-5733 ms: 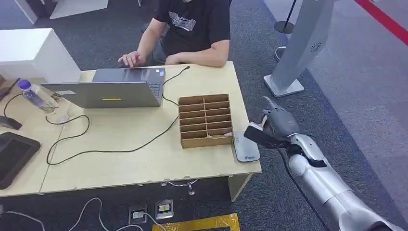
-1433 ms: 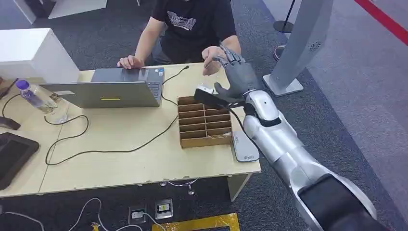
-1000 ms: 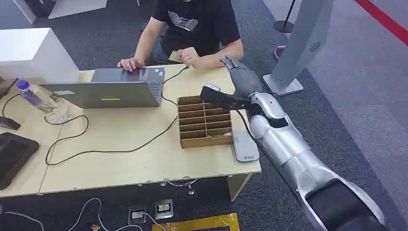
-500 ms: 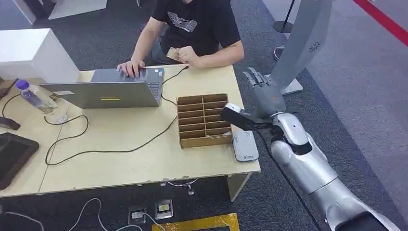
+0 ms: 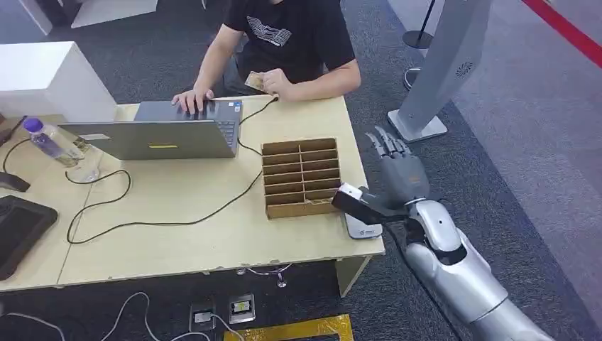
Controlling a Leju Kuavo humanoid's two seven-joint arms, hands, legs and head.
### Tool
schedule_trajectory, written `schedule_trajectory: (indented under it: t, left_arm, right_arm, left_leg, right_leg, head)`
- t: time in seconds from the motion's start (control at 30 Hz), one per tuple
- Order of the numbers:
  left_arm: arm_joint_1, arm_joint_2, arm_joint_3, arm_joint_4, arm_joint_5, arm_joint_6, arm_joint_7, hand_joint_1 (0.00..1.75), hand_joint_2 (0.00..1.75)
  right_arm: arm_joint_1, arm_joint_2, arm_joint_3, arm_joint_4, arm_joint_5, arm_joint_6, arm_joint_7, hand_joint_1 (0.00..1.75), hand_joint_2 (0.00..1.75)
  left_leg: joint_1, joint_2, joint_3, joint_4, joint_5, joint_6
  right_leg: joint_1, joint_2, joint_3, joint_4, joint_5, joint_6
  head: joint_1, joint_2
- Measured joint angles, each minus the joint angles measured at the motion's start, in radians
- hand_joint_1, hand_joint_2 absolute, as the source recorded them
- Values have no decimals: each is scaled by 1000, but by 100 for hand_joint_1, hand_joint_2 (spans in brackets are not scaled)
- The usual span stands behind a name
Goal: Pass the card to the sensor for recognition and then transmit it.
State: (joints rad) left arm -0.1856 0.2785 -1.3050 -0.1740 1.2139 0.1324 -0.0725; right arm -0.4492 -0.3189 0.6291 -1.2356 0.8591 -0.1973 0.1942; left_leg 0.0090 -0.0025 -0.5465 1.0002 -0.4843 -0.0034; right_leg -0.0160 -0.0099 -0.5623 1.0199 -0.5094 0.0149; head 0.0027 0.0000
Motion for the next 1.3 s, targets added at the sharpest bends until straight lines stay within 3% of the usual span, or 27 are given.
schedule_trajectory:
  t: [0.47,0.9,1.13,1.3]
  left_arm:
    - [1,-1,0,0,8,30,20,0,0]
    - [1,-2,0,0,8,40,21,0,0]
    - [1,-9,0,0,6,47,14,0,0]
    - [1,-8,0,0,-8,45,27,0,0]
  right_arm:
    - [174,-10,29,-8,56,-146,44,0,175]
    - [204,-6,71,0,63,-150,71,0,175]
    - [143,40,85,74,65,-157,-43,0,175]
    - [103,79,95,128,72,-164,-46,0,175]
  left_leg:
    - [0,0,0,0,0,0]
    - [0,0,0,0,0,0]
    - [0,0,0,0,0,0]
    - [0,0,-1,0,0,0]
  right_leg:
    - [0,0,0,0,0,0]
    - [0,0,0,0,0,0]
    - [0,0,0,0,0,0]
    - [0,0,0,1,0,0]
  head:
    - [0,0]
    - [0,0]
    - [0,0]
    - [0,0]
